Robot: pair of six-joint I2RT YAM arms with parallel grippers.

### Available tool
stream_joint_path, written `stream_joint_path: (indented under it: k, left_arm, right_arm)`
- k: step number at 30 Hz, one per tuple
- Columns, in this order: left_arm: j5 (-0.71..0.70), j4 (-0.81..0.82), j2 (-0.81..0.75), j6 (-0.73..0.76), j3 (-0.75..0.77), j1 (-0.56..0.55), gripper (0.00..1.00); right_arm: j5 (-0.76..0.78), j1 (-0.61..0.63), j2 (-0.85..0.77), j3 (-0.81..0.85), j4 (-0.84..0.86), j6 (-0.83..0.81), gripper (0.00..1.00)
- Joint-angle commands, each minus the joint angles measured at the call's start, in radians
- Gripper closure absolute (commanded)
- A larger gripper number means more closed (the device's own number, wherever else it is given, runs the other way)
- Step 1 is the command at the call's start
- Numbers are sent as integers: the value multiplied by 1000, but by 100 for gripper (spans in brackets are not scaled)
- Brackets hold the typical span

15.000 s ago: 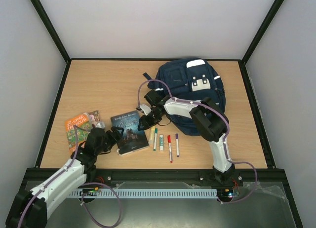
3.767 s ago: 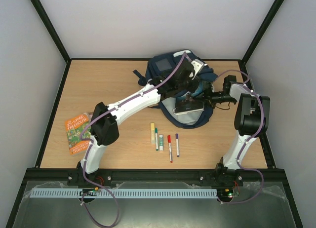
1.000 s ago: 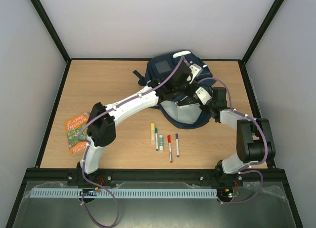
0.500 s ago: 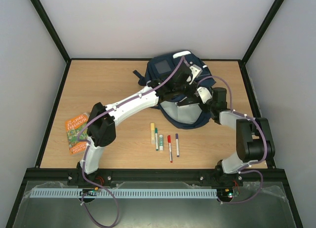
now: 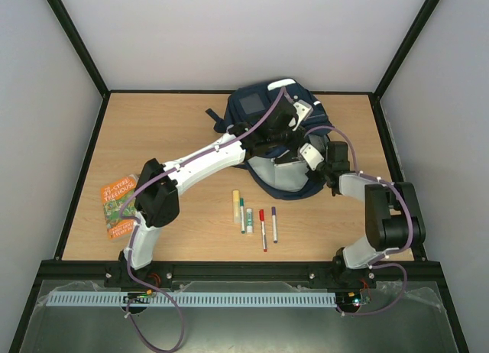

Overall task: Pack the student bag
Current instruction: Place the book in the student bag.

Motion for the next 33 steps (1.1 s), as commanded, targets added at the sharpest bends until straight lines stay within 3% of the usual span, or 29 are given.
stream_joint_path:
  k: [1,10,15,20,24,29,33]
  left_arm:
    - [1,64,-81,4,55,-6,98]
    - [32,60,-71,-16,63,-5,97]
    - [21,42,-67,-11,64,-5,98]
    - [-1,30,-46,-11,64,-5,98]
    - [-13,36,-9,-36,83,12,97]
    - [8,-2,85,-41,170,51,97]
    - [34,10,122,-69,138,74,93]
  right_arm:
    - [3,3,69,32,-23,-25,97]
    - [125,4,213,88,244,150,96]
    - [116,9,207,87,235,175,95]
    - [74,9,75,6,166,151,91]
    - [31,9,-88,-38,-6,159,81]
    - [-20,9,-281,-31,-313,245,50]
    - [29,8,-375,80,-569,411,44]
